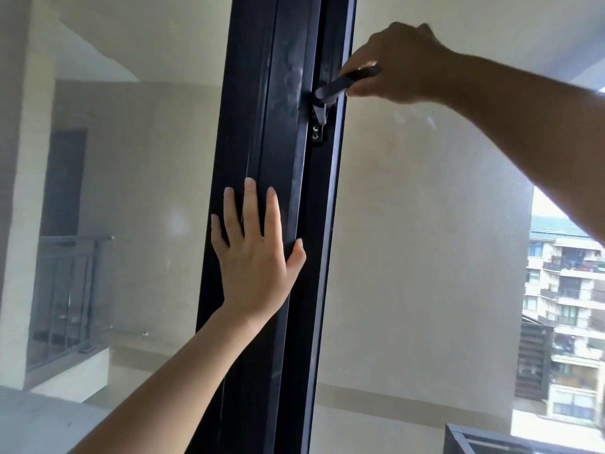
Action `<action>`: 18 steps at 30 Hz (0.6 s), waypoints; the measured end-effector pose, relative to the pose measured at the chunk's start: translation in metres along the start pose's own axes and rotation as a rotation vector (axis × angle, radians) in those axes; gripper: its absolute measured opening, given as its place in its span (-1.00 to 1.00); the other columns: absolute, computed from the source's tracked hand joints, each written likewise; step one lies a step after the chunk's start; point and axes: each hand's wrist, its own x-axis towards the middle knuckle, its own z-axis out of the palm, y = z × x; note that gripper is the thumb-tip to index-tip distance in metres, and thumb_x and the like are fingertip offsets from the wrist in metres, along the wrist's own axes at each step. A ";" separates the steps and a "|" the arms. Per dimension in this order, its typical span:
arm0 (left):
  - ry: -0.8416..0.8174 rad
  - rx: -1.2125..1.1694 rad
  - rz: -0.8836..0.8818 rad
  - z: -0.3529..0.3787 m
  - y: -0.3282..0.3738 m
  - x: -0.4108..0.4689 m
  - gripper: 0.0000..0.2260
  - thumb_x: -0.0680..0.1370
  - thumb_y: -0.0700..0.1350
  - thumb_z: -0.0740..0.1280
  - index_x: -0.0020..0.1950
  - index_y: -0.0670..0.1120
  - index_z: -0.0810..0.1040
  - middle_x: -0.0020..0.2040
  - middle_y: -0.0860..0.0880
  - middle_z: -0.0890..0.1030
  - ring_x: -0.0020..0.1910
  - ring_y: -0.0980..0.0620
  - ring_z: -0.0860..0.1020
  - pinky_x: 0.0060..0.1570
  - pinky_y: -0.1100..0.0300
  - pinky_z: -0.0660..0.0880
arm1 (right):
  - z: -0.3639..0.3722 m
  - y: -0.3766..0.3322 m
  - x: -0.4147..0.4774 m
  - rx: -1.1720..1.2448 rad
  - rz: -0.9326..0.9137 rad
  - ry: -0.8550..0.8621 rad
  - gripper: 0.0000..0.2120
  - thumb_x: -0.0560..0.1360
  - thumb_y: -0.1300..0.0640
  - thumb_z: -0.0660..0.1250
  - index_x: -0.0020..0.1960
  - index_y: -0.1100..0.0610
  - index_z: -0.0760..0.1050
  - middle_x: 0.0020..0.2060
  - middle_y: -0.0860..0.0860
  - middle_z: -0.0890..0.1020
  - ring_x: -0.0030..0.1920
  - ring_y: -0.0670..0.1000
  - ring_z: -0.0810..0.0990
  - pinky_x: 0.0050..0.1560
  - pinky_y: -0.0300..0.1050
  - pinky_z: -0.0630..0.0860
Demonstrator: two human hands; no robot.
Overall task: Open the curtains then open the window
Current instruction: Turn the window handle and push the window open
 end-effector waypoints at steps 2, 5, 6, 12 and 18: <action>0.013 0.006 0.014 -0.001 0.000 0.000 -0.46 0.45 0.08 0.13 0.35 -0.18 0.28 0.37 -0.30 0.38 0.35 -0.36 0.33 0.23 -0.29 0.32 | 0.011 0.000 -0.008 -0.179 0.015 0.120 -0.72 0.54 0.06 0.17 0.21 0.07 0.47 0.08 0.21 0.55 0.21 0.21 0.37 0.22 0.13 0.24; 0.142 0.029 0.158 0.001 0.004 -0.007 -0.53 0.47 0.00 0.21 0.33 -0.17 0.31 0.36 -0.32 0.36 0.38 -0.30 0.25 0.30 -0.22 0.26 | 0.034 -0.002 -0.027 -0.342 -0.034 0.458 -0.71 0.45 0.16 0.22 0.17 0.10 0.47 0.07 0.20 0.61 0.17 0.19 0.41 0.06 0.09 0.45; 0.174 0.008 0.223 0.001 0.009 -0.014 -0.52 0.47 -0.02 0.23 0.34 -0.18 0.30 0.38 -0.30 0.30 0.39 -0.26 0.20 0.35 -0.18 0.18 | 0.042 -0.001 -0.034 -0.382 -0.045 0.591 -0.67 0.40 0.19 0.25 0.16 0.07 0.46 0.07 0.17 0.63 0.17 0.15 0.39 0.01 0.03 0.49; -0.011 -0.174 0.267 0.020 0.056 -0.090 -0.43 0.49 0.10 0.11 0.40 -0.19 0.15 0.43 -0.25 0.12 0.51 -0.11 -0.16 0.33 -0.21 0.08 | 0.103 -0.003 -0.124 -0.436 -0.152 0.580 -0.49 0.39 0.17 0.25 0.33 0.02 0.28 0.33 0.17 0.36 0.32 0.12 0.25 0.24 0.06 0.21; -0.085 -0.277 0.036 0.038 0.069 -0.140 -0.44 0.55 0.11 -0.06 0.44 -0.19 -0.02 0.44 -0.27 0.07 0.51 -0.14 -0.17 0.46 -0.05 -0.09 | 0.144 -0.012 -0.233 -0.463 -0.014 0.226 -0.49 0.42 0.04 0.18 0.36 0.01 0.25 0.33 0.22 0.40 0.35 0.16 0.24 0.30 0.14 0.17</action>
